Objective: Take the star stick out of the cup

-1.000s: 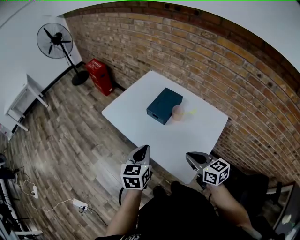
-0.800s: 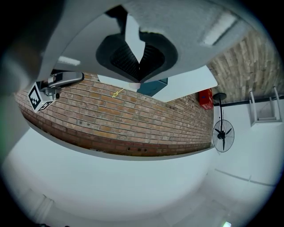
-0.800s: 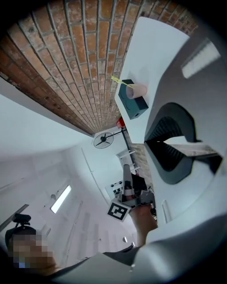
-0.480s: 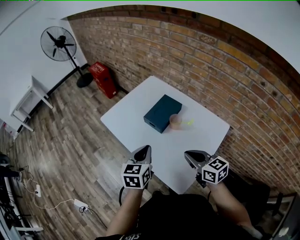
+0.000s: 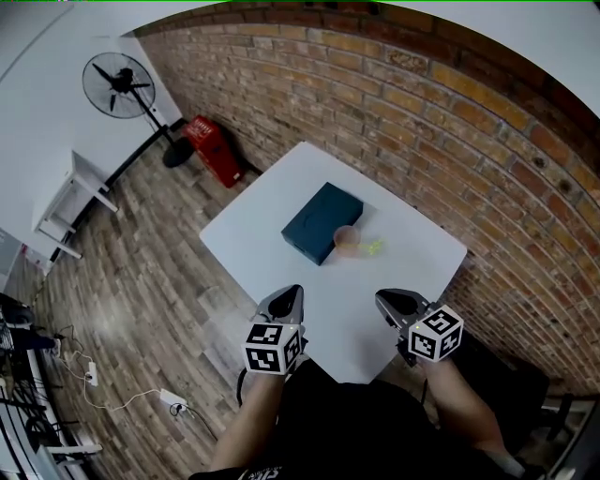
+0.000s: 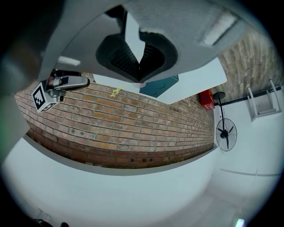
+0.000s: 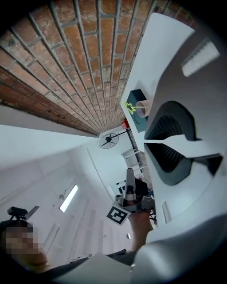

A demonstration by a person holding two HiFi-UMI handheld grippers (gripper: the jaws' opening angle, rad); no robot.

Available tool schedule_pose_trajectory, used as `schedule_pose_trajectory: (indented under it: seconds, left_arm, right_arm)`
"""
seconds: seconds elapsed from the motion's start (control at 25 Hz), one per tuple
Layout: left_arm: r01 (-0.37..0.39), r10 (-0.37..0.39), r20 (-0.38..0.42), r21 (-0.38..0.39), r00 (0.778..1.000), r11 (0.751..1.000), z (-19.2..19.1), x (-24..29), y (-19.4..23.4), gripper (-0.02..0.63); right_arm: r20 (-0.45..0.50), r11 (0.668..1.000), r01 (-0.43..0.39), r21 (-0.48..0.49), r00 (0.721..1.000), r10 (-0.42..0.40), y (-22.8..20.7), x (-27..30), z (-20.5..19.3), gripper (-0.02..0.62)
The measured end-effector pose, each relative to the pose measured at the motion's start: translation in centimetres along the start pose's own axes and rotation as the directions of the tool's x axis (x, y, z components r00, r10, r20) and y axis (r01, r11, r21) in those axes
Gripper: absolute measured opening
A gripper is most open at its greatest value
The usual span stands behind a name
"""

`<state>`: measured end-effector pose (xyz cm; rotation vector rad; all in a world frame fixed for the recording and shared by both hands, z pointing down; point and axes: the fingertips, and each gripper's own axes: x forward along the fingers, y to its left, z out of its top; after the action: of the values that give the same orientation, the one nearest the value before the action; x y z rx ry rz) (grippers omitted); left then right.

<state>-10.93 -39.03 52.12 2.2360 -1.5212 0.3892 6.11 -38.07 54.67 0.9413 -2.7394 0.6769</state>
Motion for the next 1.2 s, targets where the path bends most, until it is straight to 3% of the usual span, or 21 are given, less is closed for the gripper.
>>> schedule_pose_trajectory:
  seconds: [0.72,0.96,1.2]
  left_arm:
    - [0.130,-0.129,-0.047,0.002,0.990,0.992,0.0,9.1,0.5,0.003]
    - [0.167,-0.168,-0.103,-0.013,0.980,0.986,-0.6,10.7,0.5,0.002]
    - [0.174,-0.175,-0.096,-0.026,0.980,0.984,-1.3,12.0,1.1,0.002]
  right_arm:
    - [-0.050,0.995,0.079,0.064,0.996,-0.076,-8.9,6.4,-1.6,0.089]
    - [-0.063,0.995,0.086,0.051,0.995,-0.082,-10.0,8.5,-1.9,0.106]
    - [-0.034,0.995,0.087,0.043,0.996,-0.086,-10.8,10.2,-1.4,0.109]
